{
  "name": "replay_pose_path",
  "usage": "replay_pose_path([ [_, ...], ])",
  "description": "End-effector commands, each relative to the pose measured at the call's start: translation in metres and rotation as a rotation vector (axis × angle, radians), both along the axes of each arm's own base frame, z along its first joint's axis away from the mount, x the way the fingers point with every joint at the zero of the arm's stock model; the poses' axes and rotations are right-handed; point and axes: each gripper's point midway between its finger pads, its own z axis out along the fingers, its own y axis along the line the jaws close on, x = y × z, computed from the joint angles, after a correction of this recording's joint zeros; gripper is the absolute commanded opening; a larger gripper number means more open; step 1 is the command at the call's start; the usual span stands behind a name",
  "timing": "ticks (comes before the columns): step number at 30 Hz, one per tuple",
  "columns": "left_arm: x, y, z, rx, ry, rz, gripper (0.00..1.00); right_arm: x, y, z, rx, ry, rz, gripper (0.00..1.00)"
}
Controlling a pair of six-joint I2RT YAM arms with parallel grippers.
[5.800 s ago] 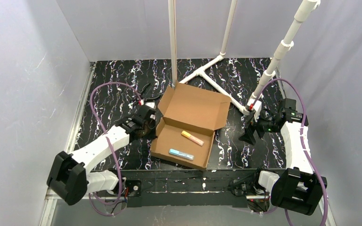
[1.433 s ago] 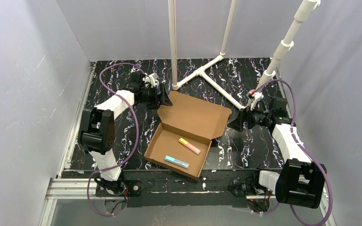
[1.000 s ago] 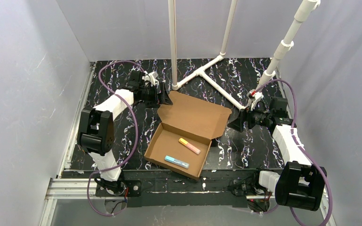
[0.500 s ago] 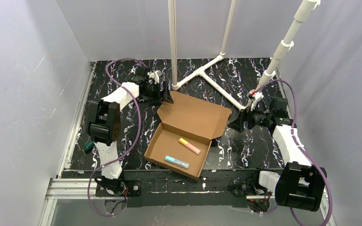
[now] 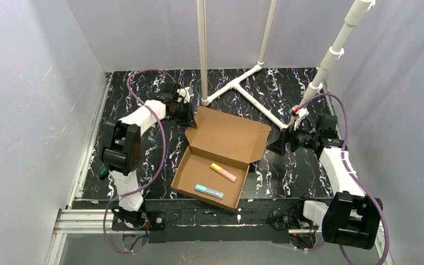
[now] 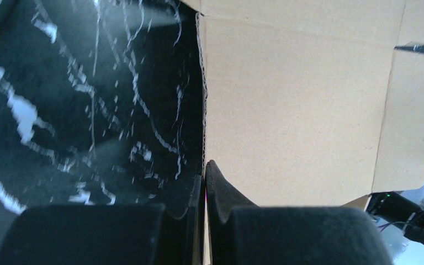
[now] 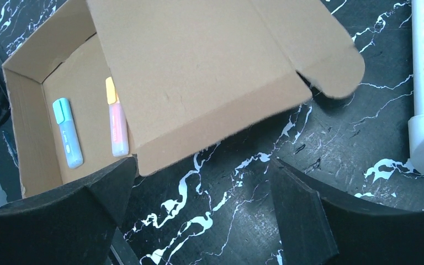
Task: Fold the paper box
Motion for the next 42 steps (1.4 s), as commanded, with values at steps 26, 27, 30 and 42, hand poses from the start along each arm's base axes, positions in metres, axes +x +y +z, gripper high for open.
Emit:
replay_pose_path([
  [26, -0.042, 0.023, 0.098, -0.160, -0.594, 0.038, 0.00, -0.027, 0.005, 0.036, -0.271, -0.092, 0.381, 0.98],
  [27, -0.043, 0.021, 0.100, -0.169, -0.604, 0.028, 0.00, -0.026, 0.006, 0.038, -0.283, -0.104, 0.386, 0.98],
  [30, -0.045, 0.015, 0.102, -0.199, -0.616, -0.011, 0.00, -0.024, 0.011, 0.046, -0.314, -0.134, 0.416, 0.98],
  [42, -0.054, -0.002, 0.101, -0.269, -0.613, -0.103, 0.00, -0.018, 0.025, 0.065, -0.350, -0.187, 0.489, 0.98],
])
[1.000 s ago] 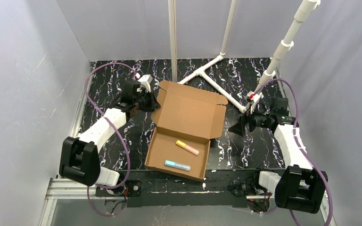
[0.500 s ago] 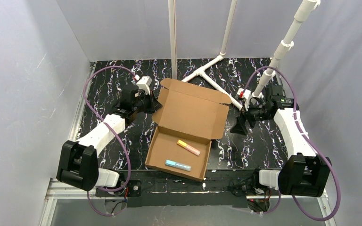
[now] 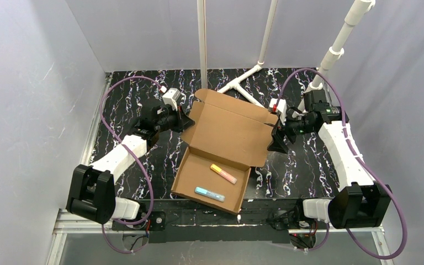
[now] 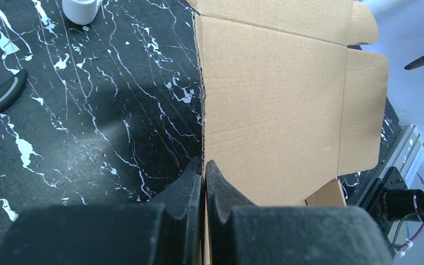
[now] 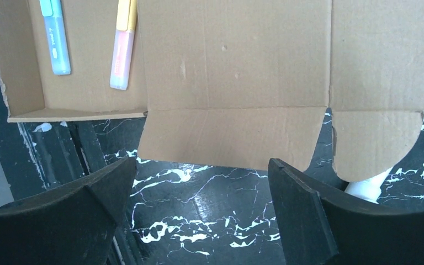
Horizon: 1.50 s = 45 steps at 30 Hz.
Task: Fold the paper box
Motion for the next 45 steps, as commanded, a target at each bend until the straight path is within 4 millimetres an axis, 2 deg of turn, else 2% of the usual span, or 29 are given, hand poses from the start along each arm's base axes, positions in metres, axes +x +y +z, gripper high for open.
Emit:
replay_pose_path([
  [1, -0.008, -0.009, 0.007, -0.017, -0.044, -0.068, 0.00, 0.002, 0.005, 0.012, -0.015, -0.033, 0.031, 0.98],
  [9, -0.013, -0.013, 0.005, -0.003, -0.066, -0.086, 0.00, 0.019, 0.011, 0.024, -0.036, -0.060, 0.016, 0.99],
  [13, -0.014, -0.014, 0.009, -0.001, -0.093, -0.092, 0.00, 0.040, 0.011, 0.031, -0.044, -0.079, -0.056, 0.98],
  [19, -0.013, -0.010, 0.015, 0.019, -0.178, -0.082, 0.00, 0.078, 0.011, 0.055, -0.056, -0.111, -0.118, 0.98],
  [21, -0.011, -0.011, 0.022, 0.019, -0.223, -0.097, 0.00, 0.090, 0.015, 0.068, -0.047, -0.111, -0.104, 0.98],
  [23, -0.009, -0.014, 0.030, 0.012, -0.258, -0.111, 0.00, 0.096, 0.023, 0.074, -0.017, -0.082, -0.085, 0.98],
  [29, -0.003, -0.016, 0.046, 0.011, -0.340, -0.126, 0.00, 0.102, 0.049, 0.066, 0.011, -0.014, -0.055, 0.98],
  [35, 0.002, -0.018, 0.059, 0.001, -0.394, -0.123, 0.00, 0.094, 0.072, 0.051, 0.017, 0.057, -0.002, 0.98],
  [40, 0.006, -0.017, 0.065, 0.002, -0.423, -0.115, 0.00, 0.095, 0.080, 0.054, 0.053, 0.081, -0.004, 0.98],
  [42, 0.007, -0.016, 0.068, 0.003, -0.431, -0.108, 0.00, 0.095, 0.082, 0.056, 0.067, 0.091, -0.006, 0.95],
  [45, 0.008, -0.016, 0.071, -0.001, -0.439, -0.101, 0.00, 0.092, 0.088, 0.057, 0.101, 0.122, 0.000, 0.84],
])
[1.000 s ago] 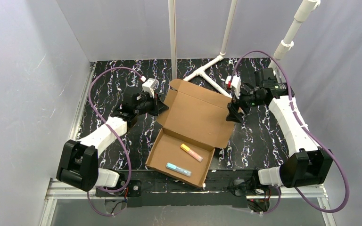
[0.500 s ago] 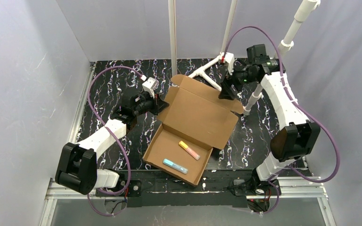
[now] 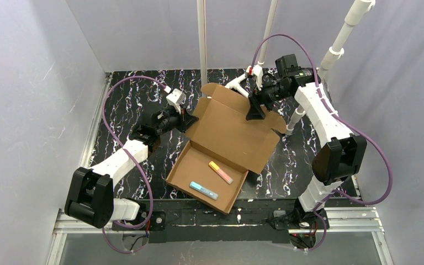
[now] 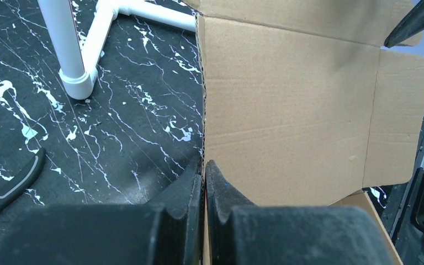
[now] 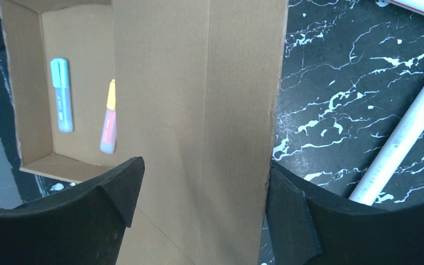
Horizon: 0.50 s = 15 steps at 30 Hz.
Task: Fold the paper box
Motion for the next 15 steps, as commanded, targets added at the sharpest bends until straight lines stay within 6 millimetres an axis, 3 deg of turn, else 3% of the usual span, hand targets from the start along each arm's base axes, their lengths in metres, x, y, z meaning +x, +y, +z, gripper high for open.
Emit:
replay_pose_path([
  [1, 0.007, -0.001, 0.049, -0.037, -0.152, 0.004, 0.00, 0.000, 0.012, 0.021, 0.088, 0.025, -0.004, 0.78],
  [10, 0.012, 0.002, 0.054, -0.059, -0.141, 0.047, 0.00, 0.007, 0.015, 0.027, 0.101, 0.007, -0.019, 0.02],
  [15, -0.001, 0.003, 0.053, -0.129, -0.063, 0.059, 0.56, 0.012, 0.004, 0.051, 0.044, -0.126, 0.005, 0.01],
])
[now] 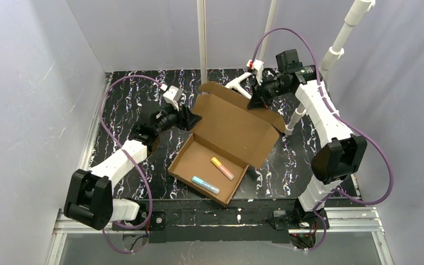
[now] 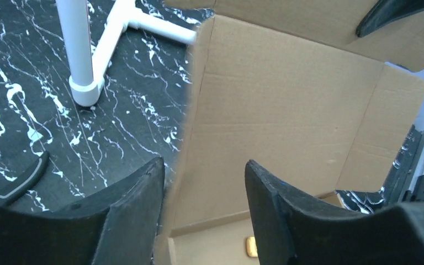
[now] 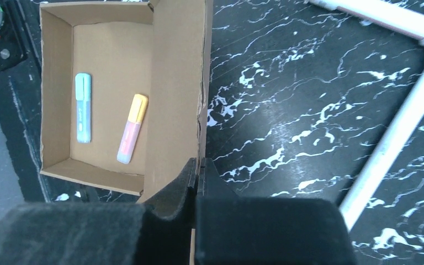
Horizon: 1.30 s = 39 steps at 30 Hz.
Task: Fold the paper box
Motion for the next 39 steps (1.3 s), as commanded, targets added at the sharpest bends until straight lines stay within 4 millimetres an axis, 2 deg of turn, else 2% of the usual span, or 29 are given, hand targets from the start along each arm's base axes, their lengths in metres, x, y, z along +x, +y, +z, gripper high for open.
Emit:
replay_pose_path([
  [1, -0.013, 0.002, 0.043, -0.109, -0.044, 0.009, 0.63, 0.007, -0.005, 0.037, -0.024, -0.170, 0.046, 0.01],
  [3, -0.025, 0.003, 0.046, -0.147, -0.018, -0.014, 0.70, 0.005, -0.008, 0.043, -0.057, -0.230, 0.094, 0.01],
  [6, -0.041, 0.007, 0.049, -0.196, 0.017, -0.038, 0.72, 0.003, -0.007, 0.040, -0.112, -0.286, 0.158, 0.01],
  [11, -0.057, 0.037, 0.056, -0.272, 0.038, 0.055, 0.75, -0.007, -0.001, 0.035, -0.198, -0.363, 0.297, 0.01],
  [14, -0.061, 0.057, 0.047, -0.291, 0.086, 0.154, 0.76, -0.016, -0.001, 0.035, -0.212, -0.383, 0.360, 0.01],
  [20, -0.067, 0.080, 0.022, -0.349, 0.207, 0.235, 0.75, -0.032, -0.004, 0.037, -0.221, -0.407, 0.436, 0.01],
  [25, -0.060, 0.095, 0.018, -0.382, 0.250, 0.275, 0.77, -0.041, -0.005, 0.038, -0.217, -0.414, 0.480, 0.01],
  [30, -0.045, 0.089, 0.013, -0.393, 0.350, 0.233, 0.98, -0.046, -0.002, 0.037, -0.199, -0.404, 0.504, 0.01],
  [35, -0.032, 0.086, 0.005, -0.386, 0.388, 0.215, 0.98, -0.047, 0.000, 0.035, -0.196, -0.401, 0.513, 0.01],
  [39, -0.029, 0.083, -0.004, -0.362, 0.387, 0.175, 0.96, -0.046, 0.004, 0.036, -0.191, -0.403, 0.522, 0.01],
])
